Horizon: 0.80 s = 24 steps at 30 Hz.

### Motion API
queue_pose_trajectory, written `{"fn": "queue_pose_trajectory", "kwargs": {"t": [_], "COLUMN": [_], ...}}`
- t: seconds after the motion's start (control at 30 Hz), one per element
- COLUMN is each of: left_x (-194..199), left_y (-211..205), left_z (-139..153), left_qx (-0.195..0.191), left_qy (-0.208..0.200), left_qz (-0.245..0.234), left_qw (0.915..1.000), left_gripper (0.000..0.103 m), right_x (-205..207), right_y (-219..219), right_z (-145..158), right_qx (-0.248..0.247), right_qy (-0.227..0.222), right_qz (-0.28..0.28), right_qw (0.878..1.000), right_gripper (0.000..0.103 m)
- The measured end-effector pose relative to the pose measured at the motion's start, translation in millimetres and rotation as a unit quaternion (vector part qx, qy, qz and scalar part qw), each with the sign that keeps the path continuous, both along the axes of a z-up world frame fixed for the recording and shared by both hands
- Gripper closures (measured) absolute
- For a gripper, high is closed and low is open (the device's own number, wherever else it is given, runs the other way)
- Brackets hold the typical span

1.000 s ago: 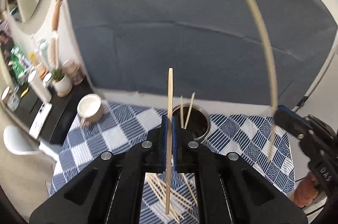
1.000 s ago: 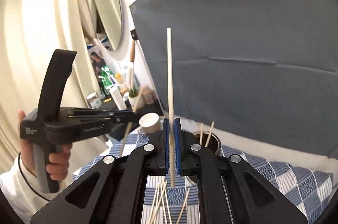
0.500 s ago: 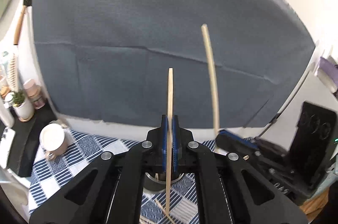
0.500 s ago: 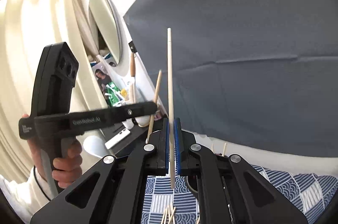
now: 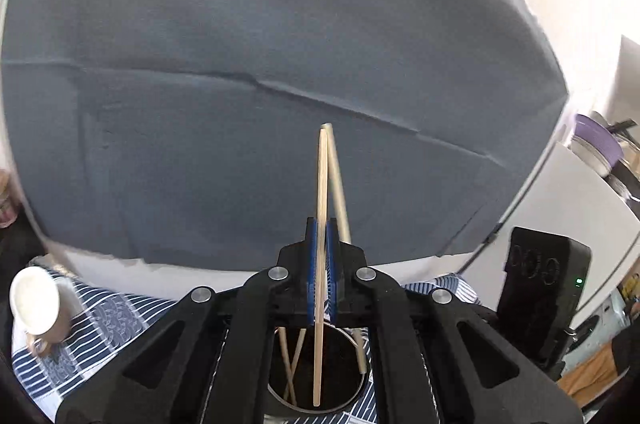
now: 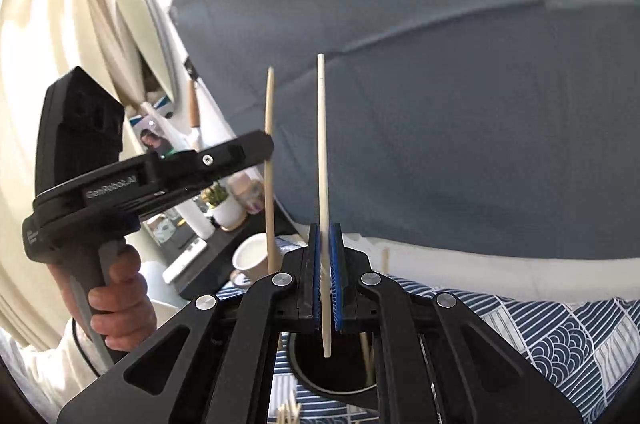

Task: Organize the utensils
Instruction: 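Drop both skewers into the black cup and open both tools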

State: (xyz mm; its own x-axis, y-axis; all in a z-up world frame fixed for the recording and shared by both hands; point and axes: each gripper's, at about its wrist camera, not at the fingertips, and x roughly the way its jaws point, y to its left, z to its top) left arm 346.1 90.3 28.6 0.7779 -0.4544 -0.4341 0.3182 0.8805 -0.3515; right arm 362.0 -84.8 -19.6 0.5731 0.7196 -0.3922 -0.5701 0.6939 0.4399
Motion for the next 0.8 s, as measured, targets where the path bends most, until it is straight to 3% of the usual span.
{"fn": "queue_pose_trajectory", "kwargs": {"t": [0.17, 0.4, 0.7, 0.73, 0.8], "left_x": [6.1, 11.2, -4.4, -6.6, -13.7], "left_y": [-12.6, -13.3, -20.8, -17.8, -16.9], "left_z": [-19.2, -41.8, -36.0, -34.4, -28.5], "left_qx": [0.014, 0.009, 0.024, 0.023, 0.03], "left_qy": [-0.003, 0.027, 0.034, 0.033, 0.032], "left_qz": [-0.017, -0.02, -0.011, -0.011, 0.003], "left_qw": [0.9997, 0.9994, 0.9991, 0.9991, 0.999], "left_gripper": [0.098, 0.098, 0.098, 0.096, 0.082], "right_x": [2.7, 1.1, -9.8, -11.2, -14.9], "right_y": [-4.8, -0.8, -6.0, -6.4, -8.1], "right_z": [-19.3, -34.9, -38.9, -38.7, -37.1], "right_qx": [-0.006, -0.025, -0.035, -0.033, -0.032], "right_qy": [0.017, 0.035, 0.039, 0.042, 0.046], "right_qz": [-0.009, -0.013, -0.011, -0.009, -0.008], "right_qw": [1.0, 0.999, 0.999, 0.999, 0.998], "right_gripper": [0.098, 0.098, 0.096, 0.095, 0.094]}}
